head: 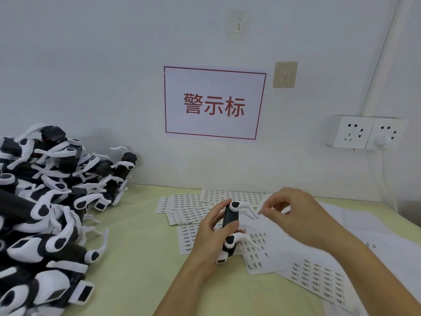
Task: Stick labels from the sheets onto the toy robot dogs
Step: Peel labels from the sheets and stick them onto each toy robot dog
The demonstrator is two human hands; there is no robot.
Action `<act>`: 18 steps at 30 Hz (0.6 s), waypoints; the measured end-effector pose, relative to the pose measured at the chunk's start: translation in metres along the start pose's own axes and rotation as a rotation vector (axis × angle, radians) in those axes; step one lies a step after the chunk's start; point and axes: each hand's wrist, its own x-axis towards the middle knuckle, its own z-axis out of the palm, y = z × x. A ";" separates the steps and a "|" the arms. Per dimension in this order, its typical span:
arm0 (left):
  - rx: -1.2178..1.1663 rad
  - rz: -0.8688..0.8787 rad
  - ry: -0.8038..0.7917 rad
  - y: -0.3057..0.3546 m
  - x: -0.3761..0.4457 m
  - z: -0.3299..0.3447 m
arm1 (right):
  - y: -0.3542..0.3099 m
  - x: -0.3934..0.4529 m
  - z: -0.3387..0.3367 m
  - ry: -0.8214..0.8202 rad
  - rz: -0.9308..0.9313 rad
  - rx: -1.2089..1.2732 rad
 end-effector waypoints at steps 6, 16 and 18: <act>0.030 0.026 -0.014 -0.001 0.002 -0.002 | 0.004 0.025 0.014 -0.049 -0.058 0.038; 0.094 0.040 -0.045 -0.003 0.005 -0.002 | 0.015 0.034 0.042 -0.117 -0.095 0.012; 0.120 0.053 -0.044 -0.004 0.005 -0.002 | 0.014 0.035 0.045 -0.113 -0.098 -0.008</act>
